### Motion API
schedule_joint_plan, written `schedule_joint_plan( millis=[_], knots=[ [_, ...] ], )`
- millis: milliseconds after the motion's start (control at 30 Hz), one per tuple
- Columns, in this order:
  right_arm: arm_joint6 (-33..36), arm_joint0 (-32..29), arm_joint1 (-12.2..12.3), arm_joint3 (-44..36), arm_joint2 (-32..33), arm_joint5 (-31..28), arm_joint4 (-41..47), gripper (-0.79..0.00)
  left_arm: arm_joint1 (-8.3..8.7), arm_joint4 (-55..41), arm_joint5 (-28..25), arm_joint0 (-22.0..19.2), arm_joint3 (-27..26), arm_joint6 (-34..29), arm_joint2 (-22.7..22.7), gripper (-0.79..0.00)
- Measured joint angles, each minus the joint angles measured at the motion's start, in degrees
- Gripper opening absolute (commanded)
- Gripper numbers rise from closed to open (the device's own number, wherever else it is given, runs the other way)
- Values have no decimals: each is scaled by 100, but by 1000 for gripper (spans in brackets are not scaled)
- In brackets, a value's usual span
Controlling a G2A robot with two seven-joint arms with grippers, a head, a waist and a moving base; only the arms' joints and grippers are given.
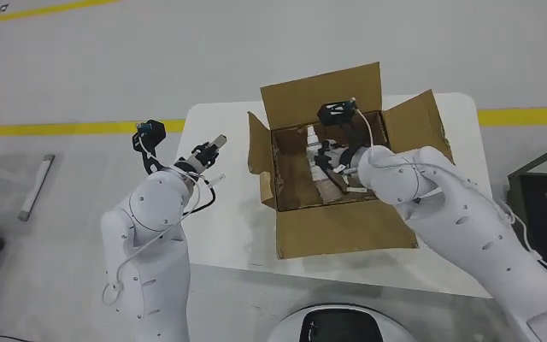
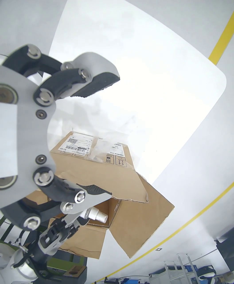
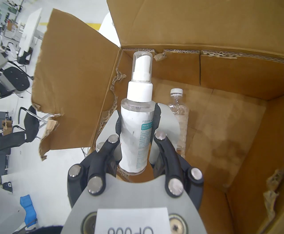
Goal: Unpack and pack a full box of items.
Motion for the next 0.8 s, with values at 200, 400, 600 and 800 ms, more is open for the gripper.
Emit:
schedule_joint_plan(
  millis=[200,400,600,800],
  knots=[
    [-135,202,-120,423,-289,-26,31,-785,0,0,0,0,0,0,0,0],
    [-131,198,-118,415,-284,-25,31,-785,0,0,0,0,0,0,0,0],
    [-131,198,-118,415,-284,-25,31,-785,0,0,0,0,0,0,0,0],
    [-131,198,-118,415,-284,-25,31,-785,0,0,0,0,0,0,0,0]
  ],
)
